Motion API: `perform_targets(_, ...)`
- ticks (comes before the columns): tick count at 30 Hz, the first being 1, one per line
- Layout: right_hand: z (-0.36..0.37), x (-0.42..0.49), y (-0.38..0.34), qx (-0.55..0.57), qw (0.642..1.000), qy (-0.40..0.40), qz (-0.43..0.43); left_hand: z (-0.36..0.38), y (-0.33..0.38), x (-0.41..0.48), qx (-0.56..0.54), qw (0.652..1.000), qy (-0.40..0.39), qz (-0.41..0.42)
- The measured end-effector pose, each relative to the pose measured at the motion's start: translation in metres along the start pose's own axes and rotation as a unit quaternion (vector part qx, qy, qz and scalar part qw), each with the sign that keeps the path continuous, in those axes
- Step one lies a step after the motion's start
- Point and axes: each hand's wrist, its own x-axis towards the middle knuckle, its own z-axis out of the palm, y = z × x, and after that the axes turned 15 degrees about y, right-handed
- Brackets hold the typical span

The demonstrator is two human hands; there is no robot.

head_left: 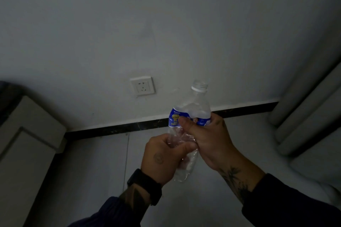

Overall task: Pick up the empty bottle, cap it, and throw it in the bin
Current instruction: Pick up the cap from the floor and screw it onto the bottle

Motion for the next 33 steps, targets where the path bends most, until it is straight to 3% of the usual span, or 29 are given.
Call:
perform_targets(10,0.005,-0.005,0.017,-0.020,0.999,0.051,0.001,0.002,-0.014,0.005,0.026,0.996,0.046,0.076)
perform_targets(14,0.005,-0.003,0.019,-0.055,0.997,0.056,-0.010,0.003,-0.024,0.005,0.014,0.998,0.034,0.052)
perform_targets(19,-0.006,0.003,0.020,-0.140,0.986,0.045,-0.082,0.001,-0.045,0.011,-0.012,0.999,-0.036,0.029)
perform_targets(22,-0.017,0.006,0.017,-0.161,0.982,0.047,-0.082,-0.005,-0.064,0.026,-0.023,1.000,-0.011,-0.016)
perform_targets(26,-0.038,0.014,0.019,-0.167,0.983,0.058,-0.051,-0.020,-0.100,0.059,0.179,0.984,0.011,0.010)
perform_targets(29,-0.055,0.020,0.025,-0.184,0.979,0.075,-0.041,-0.031,-0.131,0.080,0.332,0.943,-0.020,0.004)
perform_targets(33,-0.075,0.025,0.034,-0.204,0.976,0.076,-0.023,-0.029,-0.170,0.097,0.452,0.888,-0.086,0.001)
